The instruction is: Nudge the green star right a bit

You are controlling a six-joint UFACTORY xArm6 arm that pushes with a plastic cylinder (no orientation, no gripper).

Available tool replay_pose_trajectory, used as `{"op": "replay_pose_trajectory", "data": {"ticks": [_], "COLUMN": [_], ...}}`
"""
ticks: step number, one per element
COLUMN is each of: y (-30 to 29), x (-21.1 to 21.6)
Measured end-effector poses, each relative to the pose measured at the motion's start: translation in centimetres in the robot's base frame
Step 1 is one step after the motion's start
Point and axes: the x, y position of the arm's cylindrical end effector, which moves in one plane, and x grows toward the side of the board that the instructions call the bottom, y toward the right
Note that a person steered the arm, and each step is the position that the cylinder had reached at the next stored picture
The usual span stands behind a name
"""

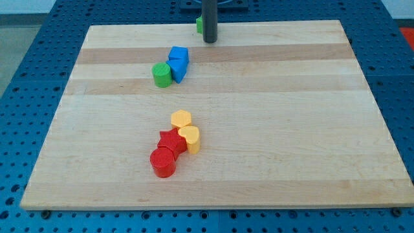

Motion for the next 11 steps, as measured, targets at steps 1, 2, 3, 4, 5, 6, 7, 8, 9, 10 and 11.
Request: {"op": "replay_pose_trajectory", "data": {"ticks": [1,2,3,4,5,6,7,8,9,10,11], "y": [-4.1,-5.8,-3.7,-0.9,-0.9,-0.5,0.0,1.5,2.7,3.2,2.1], "x": [-2.5,-5.7,-5.7,-5.6,-3.8,-3.1,-3.1,-3.1,-3.1,-3.3,-2.3]}}
